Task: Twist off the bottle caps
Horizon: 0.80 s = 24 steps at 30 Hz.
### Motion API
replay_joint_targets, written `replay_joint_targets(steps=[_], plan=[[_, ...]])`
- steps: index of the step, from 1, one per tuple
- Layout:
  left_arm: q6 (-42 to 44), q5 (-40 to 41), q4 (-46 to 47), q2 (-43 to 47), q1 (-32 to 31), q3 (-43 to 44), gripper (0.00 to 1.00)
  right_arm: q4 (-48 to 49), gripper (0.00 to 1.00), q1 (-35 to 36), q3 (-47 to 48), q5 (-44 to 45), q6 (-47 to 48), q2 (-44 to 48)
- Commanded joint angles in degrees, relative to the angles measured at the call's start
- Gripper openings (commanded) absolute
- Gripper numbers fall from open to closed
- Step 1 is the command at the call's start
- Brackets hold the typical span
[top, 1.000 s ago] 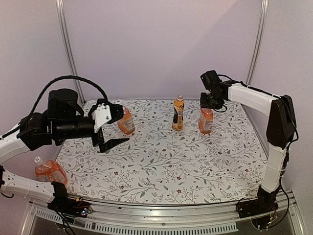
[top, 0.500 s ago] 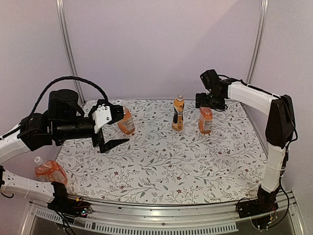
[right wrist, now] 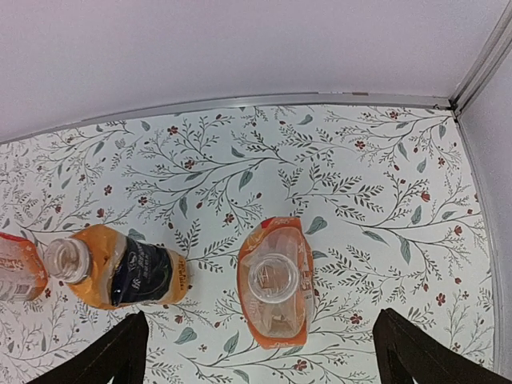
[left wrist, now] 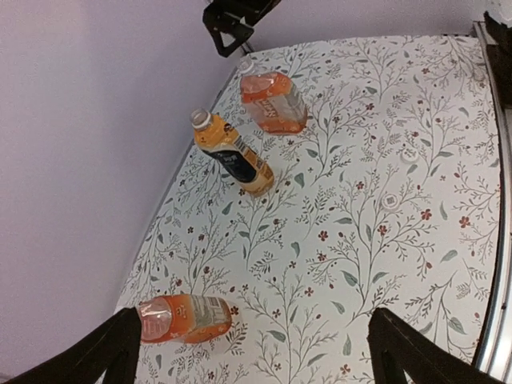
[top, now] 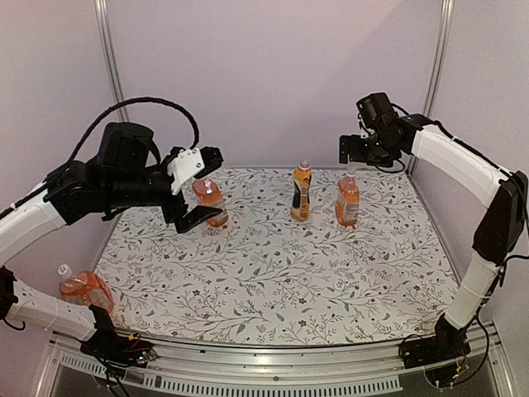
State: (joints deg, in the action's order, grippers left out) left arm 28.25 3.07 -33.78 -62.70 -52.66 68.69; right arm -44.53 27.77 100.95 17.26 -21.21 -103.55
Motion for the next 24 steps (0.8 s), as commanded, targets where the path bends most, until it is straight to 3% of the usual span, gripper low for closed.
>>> replay_joint_targets(steps=[1, 6, 12, 20, 24], plan=[[-7.7, 1.7, -10.0, -9.6, 10.2, 11.5, 1.00, 0.5, 0.99, 2.1, -3.0, -0.9, 1.8, 9.8], [-14.4, -1.3, -23.2, -26.6, 21.0, 29.6, 1.00, 1.7, 0.99, 4.2, -7.9, -3.1, 2.0, 16.3], [-13.5, -7.2, -27.1, -41.5, 28.7, 41.7, 1.00, 2.2, 0.99, 6.4, -14.1, -4.6, 0.9, 22.4], [-14.5, -13.4, -17.8, -47.3, 32.4, 39.9, 0.99, 0.0, 0.99, 7.9, -18.3, -1.8, -2.6, 27.7], [-15.1, -13.2, -13.8, -46.6, 32.5, 35.8, 0.89, -1.9, 0.99, 8.6, -18.3, -0.9, -3.8, 28.4]])
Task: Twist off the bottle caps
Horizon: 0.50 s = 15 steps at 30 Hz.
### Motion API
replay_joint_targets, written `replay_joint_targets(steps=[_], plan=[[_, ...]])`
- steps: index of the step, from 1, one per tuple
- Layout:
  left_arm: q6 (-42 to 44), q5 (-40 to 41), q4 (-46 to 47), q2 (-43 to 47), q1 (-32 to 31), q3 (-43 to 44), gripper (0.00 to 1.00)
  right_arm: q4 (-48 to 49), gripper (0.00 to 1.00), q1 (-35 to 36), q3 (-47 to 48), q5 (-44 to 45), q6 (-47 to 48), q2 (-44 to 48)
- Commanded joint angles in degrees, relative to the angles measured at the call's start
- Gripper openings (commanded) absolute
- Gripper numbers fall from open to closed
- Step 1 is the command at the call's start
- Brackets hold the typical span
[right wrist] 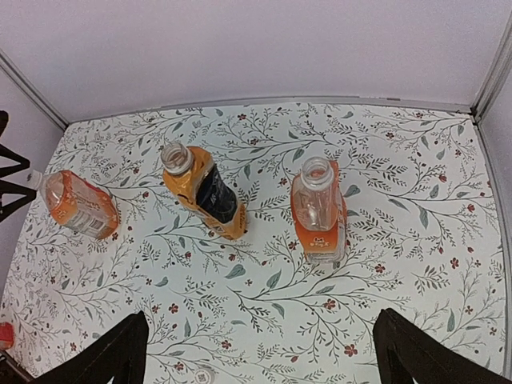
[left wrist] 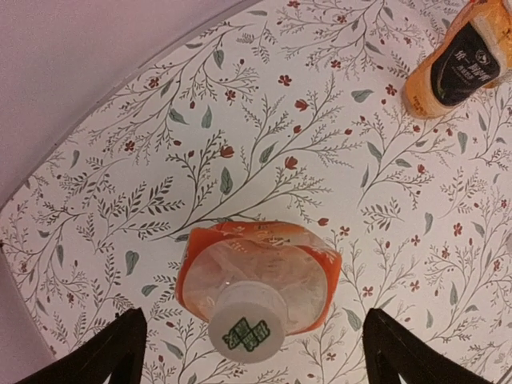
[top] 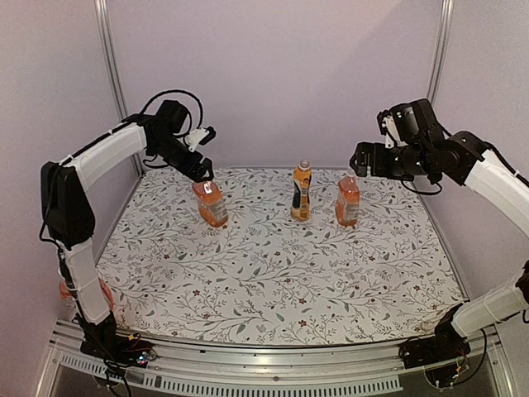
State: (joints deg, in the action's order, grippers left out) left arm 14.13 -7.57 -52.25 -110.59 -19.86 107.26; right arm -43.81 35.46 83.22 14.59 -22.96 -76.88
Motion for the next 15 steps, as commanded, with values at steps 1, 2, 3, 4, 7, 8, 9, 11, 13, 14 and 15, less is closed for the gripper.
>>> replay_joint_targets(steps=[1, 2, 3, 4, 7, 8, 9, 11, 13, 14, 15], plan=[[-1.1, -2.8, 4.8, 1.3, -0.2, -3.3, 0.84, -2.8, 0.99, 1.1, -0.6, 2.1, -2.4, 1.9], [-1.1, -3.3, 4.7, 1.4, -0.2, -4.0, 0.81, -3.0, 0.99, 1.2, -0.7, 2.5, -2.7, 2.2], [-1.1, -3.8, 4.7, 1.7, -0.2, -4.8, 0.78, -3.2, 0.99, 1.4, -0.7, 2.8, -2.9, 2.3], [-1.2, -4.3, 5.1, 2.1, -0.2, -5.7, 0.77, -3.4, 0.99, 1.4, -0.7, 3.0, -3.0, 2.4], [-1.0, -4.3, 7.6, 3.6, -0.2, -8.4, 0.66, -4.2, 0.99, 1.6, -0.6, 3.4, -3.3, 2.5], [-0.9, -3.9, 8.5, 4.0, -0.2, -9.1, 0.59, -4.3, 0.99, 1.7, -0.6, 3.4, -3.5, 2.5], [-0.9, -3.4, 9.2, 4.3, -0.2, -9.5, 0.55, -4.5, 0.99, 1.9, -0.8, 3.3, -3.6, 2.6], [-0.5, -3.2, 9.5, 4.4, -0.2, -10.1, 0.54, -4.5, 0.99, 2.0, -1.1, 3.3, -3.7, 2.7], [-0.5, -3.0, 9.5, 4.3, -0.2, -10.6, 0.54, -4.4, 0.99, 2.1, -1.3, 3.3, -3.8, 2.7], [-0.5, -2.8, 9.4, 4.3, -0.2, -10.8, 0.54, -4.4, 0.99, 2.1, -1.3, 3.3, -3.8, 2.6], [-0.5, -2.6, 9.4, 4.3, -0.2, -11.3, 0.53, -4.4, 0.99, 2.1, -1.3, 3.2, -3.8, 2.6]])
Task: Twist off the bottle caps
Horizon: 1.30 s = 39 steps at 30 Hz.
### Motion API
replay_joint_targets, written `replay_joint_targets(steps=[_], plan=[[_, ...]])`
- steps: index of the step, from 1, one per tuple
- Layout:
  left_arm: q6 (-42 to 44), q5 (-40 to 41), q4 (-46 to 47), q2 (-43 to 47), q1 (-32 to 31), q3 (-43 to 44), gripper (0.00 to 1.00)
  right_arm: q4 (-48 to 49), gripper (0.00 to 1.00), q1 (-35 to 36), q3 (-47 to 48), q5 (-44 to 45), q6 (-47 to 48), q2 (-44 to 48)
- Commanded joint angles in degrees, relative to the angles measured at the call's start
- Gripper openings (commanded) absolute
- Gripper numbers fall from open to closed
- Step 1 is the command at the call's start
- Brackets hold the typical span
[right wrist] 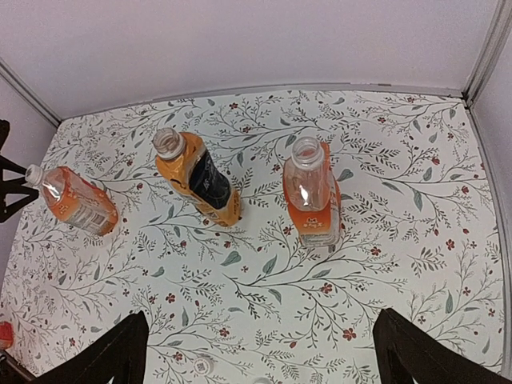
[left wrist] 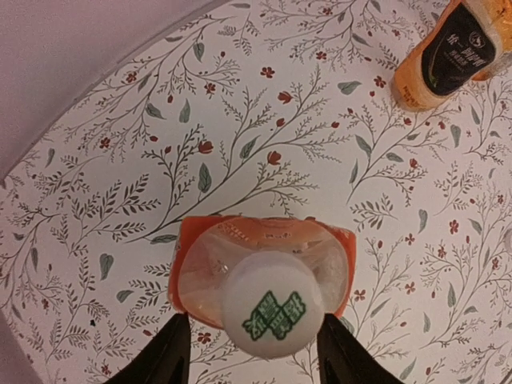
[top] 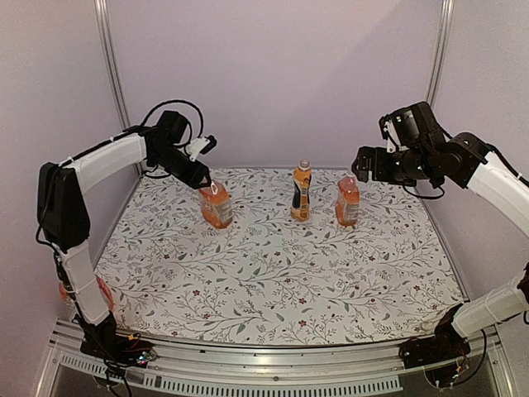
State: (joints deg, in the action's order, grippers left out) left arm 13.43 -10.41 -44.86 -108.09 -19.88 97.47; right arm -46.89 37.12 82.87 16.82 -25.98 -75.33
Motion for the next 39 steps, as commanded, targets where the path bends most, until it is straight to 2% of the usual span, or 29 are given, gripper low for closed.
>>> replay_joint_targets(steps=[1, 3, 10, 21, 39], plan=[[0.3, 0.4, 2.0, 1.8, -0.2, -1.8, 0.49, -1.4, 0.99, 0.5, -0.9, 0.9, -0.7, 1.0], [0.3, 0.7, 2.2, 1.9, -0.1, -2.6, 0.41, -1.3, 0.99, 0.5, -0.7, 0.9, -0.6, 0.9], [0.1, -0.3, 1.9, 2.8, 0.0, -3.4, 0.00, -1.4, 0.99, 0.7, -0.5, 1.2, 0.0, 1.1], [1.7, 0.6, 0.7, 7.6, -1.1, -5.2, 0.00, -1.4, 0.99, 0.6, -0.4, 1.1, 0.1, 1.6], [4.4, 1.0, -6.5, 14.4, -10.6, -3.3, 0.00, -0.7, 0.99, 1.5, -0.2, 0.6, 0.3, 1.9]])
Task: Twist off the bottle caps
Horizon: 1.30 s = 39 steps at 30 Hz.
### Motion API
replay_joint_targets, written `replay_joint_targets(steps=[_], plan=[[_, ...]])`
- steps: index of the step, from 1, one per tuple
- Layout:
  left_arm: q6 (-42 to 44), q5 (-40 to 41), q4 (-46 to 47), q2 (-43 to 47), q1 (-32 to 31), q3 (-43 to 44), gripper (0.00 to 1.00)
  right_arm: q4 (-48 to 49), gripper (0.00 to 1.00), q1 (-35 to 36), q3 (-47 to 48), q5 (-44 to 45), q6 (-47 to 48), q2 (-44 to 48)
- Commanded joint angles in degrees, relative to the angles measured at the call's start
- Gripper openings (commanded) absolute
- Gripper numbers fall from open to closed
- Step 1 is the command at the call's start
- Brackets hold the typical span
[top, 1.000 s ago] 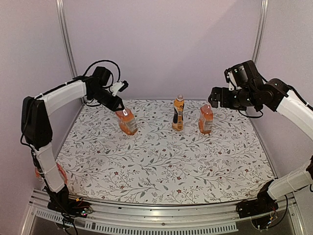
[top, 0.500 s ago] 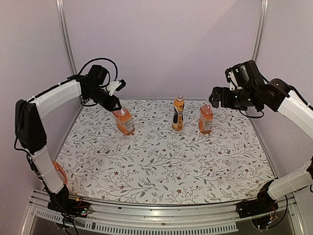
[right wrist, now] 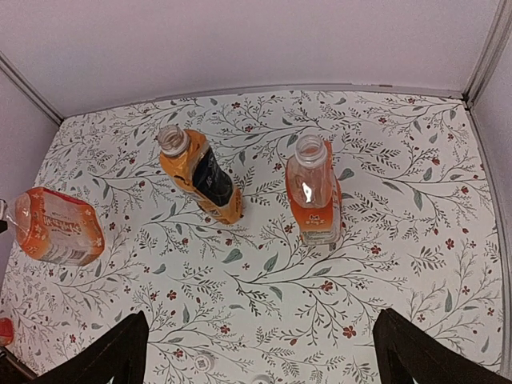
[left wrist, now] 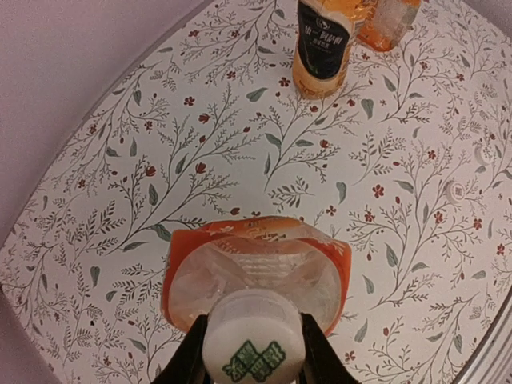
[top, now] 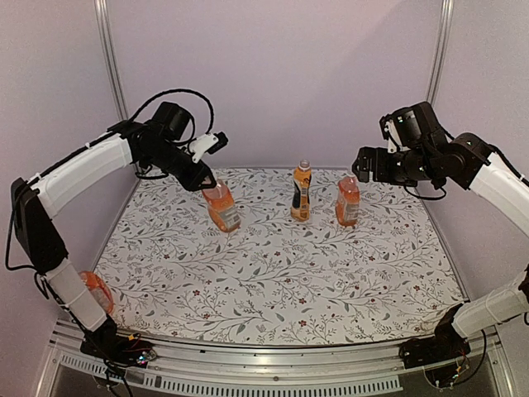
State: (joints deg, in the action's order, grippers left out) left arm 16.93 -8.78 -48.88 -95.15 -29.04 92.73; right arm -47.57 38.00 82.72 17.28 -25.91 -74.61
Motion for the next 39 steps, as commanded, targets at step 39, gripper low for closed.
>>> replay_joint_targets(steps=[39], plan=[[-4.6, -4.5, -16.0, 5.0, -9.8, 15.1, 0.00, 33.3, 0.99, 29.0, 6.7, 6.4, 31.9, -22.2]])
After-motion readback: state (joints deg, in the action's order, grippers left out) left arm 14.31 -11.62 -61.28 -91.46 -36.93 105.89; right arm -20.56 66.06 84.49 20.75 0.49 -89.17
